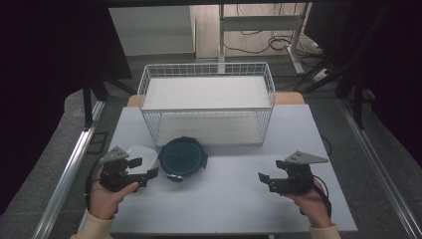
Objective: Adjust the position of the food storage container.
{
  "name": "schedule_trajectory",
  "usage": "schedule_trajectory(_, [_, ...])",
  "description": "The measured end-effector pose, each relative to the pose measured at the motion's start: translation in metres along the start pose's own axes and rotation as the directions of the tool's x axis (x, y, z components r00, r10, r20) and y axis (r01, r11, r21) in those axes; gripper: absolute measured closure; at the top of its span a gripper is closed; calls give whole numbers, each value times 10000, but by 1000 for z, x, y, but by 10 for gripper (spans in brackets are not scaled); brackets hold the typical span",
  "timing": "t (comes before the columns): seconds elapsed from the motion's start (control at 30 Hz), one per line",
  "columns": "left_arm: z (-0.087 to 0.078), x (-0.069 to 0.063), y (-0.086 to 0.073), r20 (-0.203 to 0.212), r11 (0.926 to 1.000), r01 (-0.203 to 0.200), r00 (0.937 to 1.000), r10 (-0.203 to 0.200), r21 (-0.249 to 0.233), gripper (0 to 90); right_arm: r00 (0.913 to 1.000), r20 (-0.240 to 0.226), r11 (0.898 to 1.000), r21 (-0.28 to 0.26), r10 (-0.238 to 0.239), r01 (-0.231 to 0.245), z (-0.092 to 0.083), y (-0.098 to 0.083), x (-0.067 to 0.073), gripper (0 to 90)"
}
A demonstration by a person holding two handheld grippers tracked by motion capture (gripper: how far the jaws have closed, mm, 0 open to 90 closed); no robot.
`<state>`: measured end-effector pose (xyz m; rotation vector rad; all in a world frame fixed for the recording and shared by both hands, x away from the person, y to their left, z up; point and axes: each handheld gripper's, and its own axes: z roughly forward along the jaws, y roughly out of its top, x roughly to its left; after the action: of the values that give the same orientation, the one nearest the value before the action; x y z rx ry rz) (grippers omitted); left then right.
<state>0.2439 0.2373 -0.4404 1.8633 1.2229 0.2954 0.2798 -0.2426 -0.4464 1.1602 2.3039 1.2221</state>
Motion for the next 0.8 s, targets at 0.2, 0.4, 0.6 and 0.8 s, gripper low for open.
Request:
schedule_trajectory(0.2, [2, 0, -3, 28, 10000, 80, 10000, -80, 57, 243, 9999, 62, 9996, 271, 101, -102, 6, -4, -6, 198])
schedule_trajectory(0.4, [-5, -3, -4, 115, 10000, -1, 9999, 1, 2, 246, 9999, 137, 9997, 234, 8, -11, 5, -1, -6, 210])
schedule_trajectory(0.6, [-10, -10, 0, 185, 9997, -136, 9997, 139, -184, 254, 9999, 130, 9996, 281, -11, 7, 1, -2, 1, 213])
schedule_trajectory(0.8, [-10, -11, 1, 142, 9998, -79, 9999, 82, -184, 270, 9999, 131, 9999, 157, -21, 19, -5, -1, 3, 213])
